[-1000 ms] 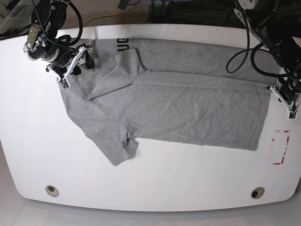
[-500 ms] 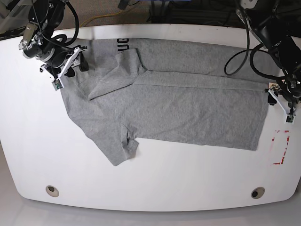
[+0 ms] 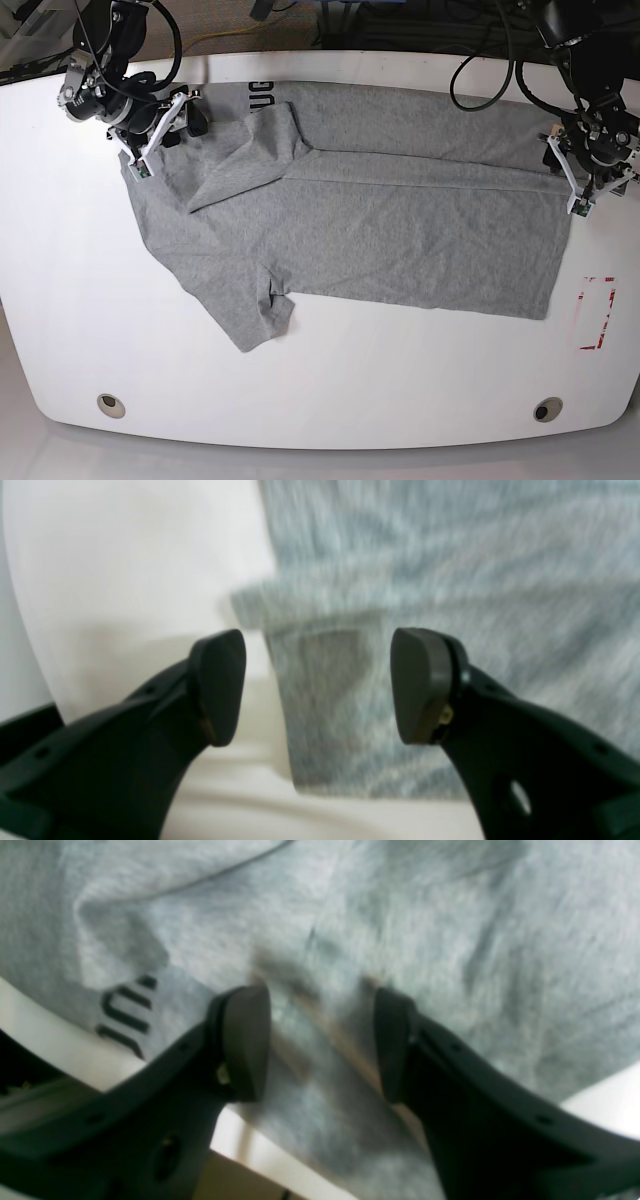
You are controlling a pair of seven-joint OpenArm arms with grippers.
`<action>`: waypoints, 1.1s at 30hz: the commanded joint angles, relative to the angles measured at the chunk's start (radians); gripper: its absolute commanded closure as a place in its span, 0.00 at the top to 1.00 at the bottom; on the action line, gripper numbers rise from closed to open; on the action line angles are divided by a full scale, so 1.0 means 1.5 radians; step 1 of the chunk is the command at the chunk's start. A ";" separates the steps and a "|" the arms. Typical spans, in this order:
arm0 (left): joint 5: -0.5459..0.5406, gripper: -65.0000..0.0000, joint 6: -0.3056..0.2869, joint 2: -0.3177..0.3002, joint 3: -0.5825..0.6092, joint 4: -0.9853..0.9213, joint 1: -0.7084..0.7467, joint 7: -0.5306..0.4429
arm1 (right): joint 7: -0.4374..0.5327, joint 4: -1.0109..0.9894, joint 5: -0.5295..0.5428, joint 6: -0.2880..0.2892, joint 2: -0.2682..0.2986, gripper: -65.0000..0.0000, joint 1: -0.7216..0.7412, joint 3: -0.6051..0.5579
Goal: Fold the T-shirt properly
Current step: 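Pinch the shirt edge with both grippers and tug it taut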
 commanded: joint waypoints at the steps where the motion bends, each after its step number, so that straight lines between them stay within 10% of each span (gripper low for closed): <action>1: -0.003 0.63 0.004 -0.011 -0.003 0.010 -0.004 -0.010 | 0.011 0.010 0.011 0.001 -0.008 0.50 0.004 0.001; 15: -0.002 0.63 0.004 -0.011 0.000 -0.036 0.053 -0.102 | 0.016 -0.047 0.009 0.001 -0.054 0.48 0.033 -0.027; 22: -0.002 0.63 0.004 -0.013 -0.002 -0.057 0.057 -0.103 | 0.015 -0.022 0.011 0.001 -0.055 0.08 0.043 -0.027; 33: -0.002 0.63 0.004 -0.014 0.000 -0.058 0.069 -0.104 | 0.012 0.094 0.010 0.001 -0.040 0.00 0.059 -0.027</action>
